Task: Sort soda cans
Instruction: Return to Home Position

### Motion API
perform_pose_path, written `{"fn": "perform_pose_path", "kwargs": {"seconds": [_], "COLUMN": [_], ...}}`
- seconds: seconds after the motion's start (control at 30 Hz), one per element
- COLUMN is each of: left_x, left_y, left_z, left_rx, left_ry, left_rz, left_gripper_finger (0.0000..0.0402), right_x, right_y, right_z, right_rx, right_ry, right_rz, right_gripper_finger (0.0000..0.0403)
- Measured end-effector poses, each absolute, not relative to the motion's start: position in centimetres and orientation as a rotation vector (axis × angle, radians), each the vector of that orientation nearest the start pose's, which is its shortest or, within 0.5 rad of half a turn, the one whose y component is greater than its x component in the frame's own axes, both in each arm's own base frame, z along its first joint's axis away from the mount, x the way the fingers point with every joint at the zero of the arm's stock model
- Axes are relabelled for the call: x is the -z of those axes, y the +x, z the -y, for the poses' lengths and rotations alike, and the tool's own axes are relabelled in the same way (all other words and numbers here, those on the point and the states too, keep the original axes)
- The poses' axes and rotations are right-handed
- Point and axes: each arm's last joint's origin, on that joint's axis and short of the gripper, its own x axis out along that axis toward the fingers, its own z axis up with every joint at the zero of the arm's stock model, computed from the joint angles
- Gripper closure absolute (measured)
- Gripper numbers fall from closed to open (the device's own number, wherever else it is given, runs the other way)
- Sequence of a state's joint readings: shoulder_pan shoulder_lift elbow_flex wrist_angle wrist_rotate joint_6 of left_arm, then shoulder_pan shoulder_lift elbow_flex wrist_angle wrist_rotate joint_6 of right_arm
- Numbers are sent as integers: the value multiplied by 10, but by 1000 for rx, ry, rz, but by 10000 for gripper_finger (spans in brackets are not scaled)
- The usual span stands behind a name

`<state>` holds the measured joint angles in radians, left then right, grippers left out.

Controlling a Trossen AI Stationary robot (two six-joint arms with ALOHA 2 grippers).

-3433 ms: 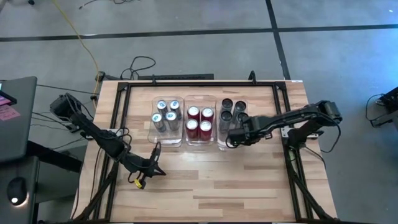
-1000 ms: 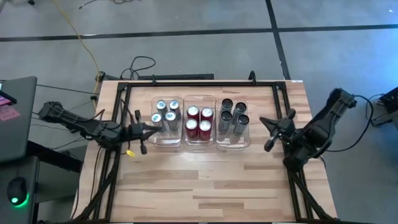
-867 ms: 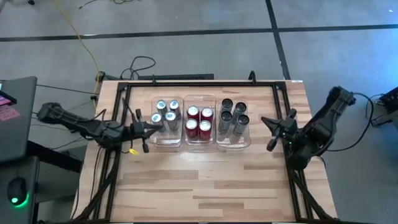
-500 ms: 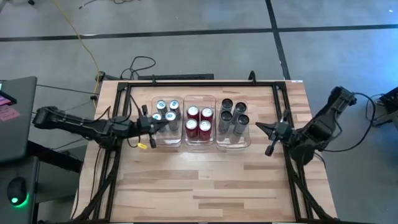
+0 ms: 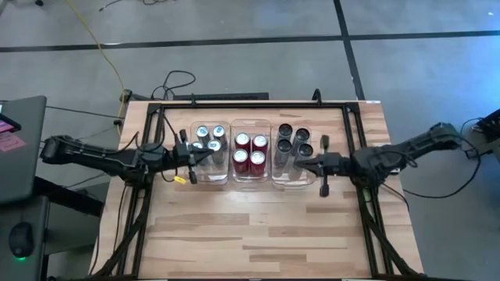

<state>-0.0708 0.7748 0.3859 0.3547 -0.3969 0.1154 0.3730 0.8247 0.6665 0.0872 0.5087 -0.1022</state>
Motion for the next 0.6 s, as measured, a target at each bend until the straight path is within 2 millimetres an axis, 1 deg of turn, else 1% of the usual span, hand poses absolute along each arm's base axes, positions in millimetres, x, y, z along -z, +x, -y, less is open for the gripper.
{"fn": "perform_pose_path", "kwargs": {"seconds": [0.07, 0.17, 0.3, 0.43, 0.5, 0.6], "left_x": [-250, -250, -250, -252, -252, -245], "left_y": [171, 161, 144, 129, 125, 123], "left_z": [1, 2, 0, -1, -1, -1], "left_rx": [-322, -313, -315, -315, -314, -280], "left_ry": [119, 109, 74, 73, 74, 68], "left_rz": [-48, -80, -113, -113, -110, -115], "left_gripper_finger": [401, 401, 401, 401, 401, 401], "right_x": [-302, -295, -288, -287, -286, -279], "right_y": [178, 172, 159, 136, 122, 106], "right_z": [-43, -27, -18, -13, -11, -9], "right_rx": [111, 149, 124, 111, 110, 111], "right_ry": [-123, -101, -85, -101, -94, -87], "right_rz": [-51, -36, -14, 42, 91, 156], "right_gripper_finger": [403, 403, 403, 403, 402, 401]}}
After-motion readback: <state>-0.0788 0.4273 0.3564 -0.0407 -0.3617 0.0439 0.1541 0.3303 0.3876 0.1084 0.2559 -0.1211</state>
